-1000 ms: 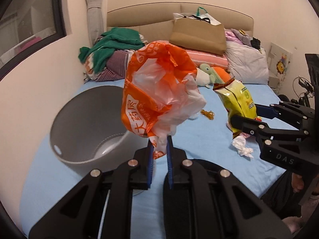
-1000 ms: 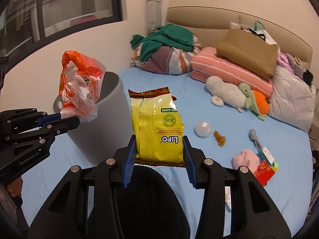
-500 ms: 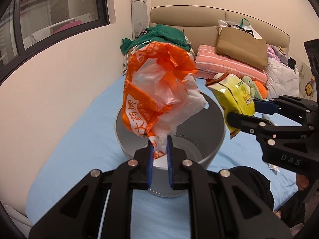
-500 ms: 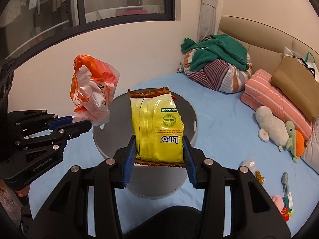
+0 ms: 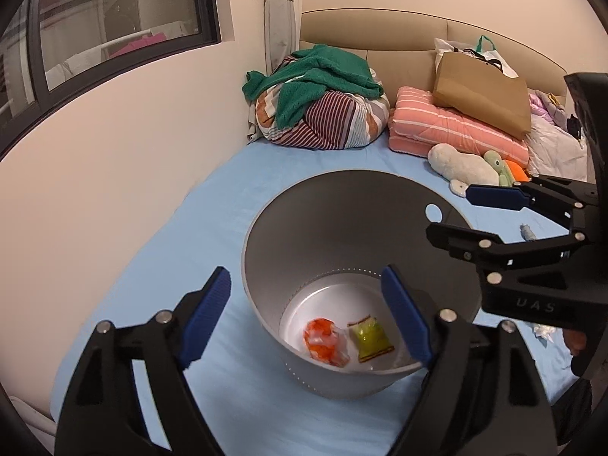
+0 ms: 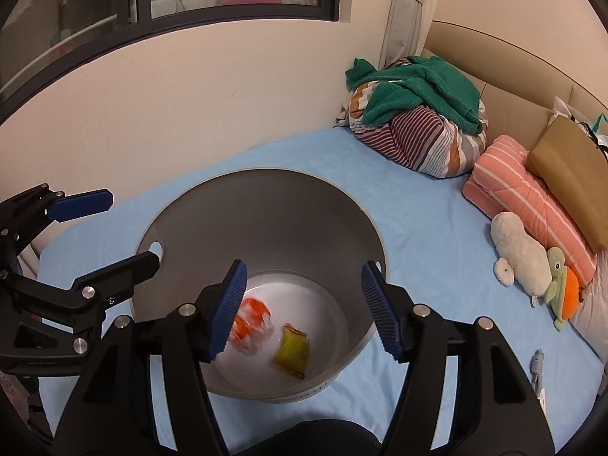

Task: Collect trash
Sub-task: 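Move both tools back over the bed toward the pink cloth and red envelope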

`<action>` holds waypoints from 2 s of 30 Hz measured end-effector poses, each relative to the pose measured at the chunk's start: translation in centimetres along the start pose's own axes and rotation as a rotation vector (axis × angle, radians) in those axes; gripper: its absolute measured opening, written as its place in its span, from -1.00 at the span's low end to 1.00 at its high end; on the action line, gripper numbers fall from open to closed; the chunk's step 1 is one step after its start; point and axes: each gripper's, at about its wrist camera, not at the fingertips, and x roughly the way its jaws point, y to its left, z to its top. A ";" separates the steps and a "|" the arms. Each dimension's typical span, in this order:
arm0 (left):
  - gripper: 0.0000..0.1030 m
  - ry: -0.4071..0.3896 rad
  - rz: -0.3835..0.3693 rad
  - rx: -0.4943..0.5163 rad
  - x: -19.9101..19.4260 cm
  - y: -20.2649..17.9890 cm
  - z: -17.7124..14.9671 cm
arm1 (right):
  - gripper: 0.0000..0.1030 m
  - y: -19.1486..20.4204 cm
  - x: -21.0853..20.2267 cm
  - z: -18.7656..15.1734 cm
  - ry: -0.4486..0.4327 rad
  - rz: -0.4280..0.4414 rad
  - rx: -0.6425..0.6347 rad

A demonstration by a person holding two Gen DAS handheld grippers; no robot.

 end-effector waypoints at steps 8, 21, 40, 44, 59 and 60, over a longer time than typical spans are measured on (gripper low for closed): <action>0.58 0.003 -0.034 0.030 -0.2 -1.7 -0.2 | 0.18 -2.8 -2.4 -2.6 -0.008 -0.052 0.072; 0.58 0.005 -0.231 0.196 0.1 -12.7 0.1 | 0.18 -12.9 -9.8 -12.4 0.009 -0.296 0.319; 0.58 0.076 -0.543 0.458 2.0 -34.3 -2.8 | 0.18 -25.7 -19.4 -29.6 0.092 -0.629 0.673; 0.58 0.103 -0.564 0.491 3.0 -37.3 -3.9 | 0.18 -26.9 -19.2 -31.9 0.111 -0.638 0.698; 0.58 0.223 -0.595 0.596 8.9 -45.2 -7.0 | 0.18 -30.9 -13.1 -36.6 0.222 -0.587 0.704; 0.58 0.232 -0.597 0.598 9.4 -45.6 -7.1 | 0.18 -31.2 -12.5 -36.9 0.230 -0.580 0.704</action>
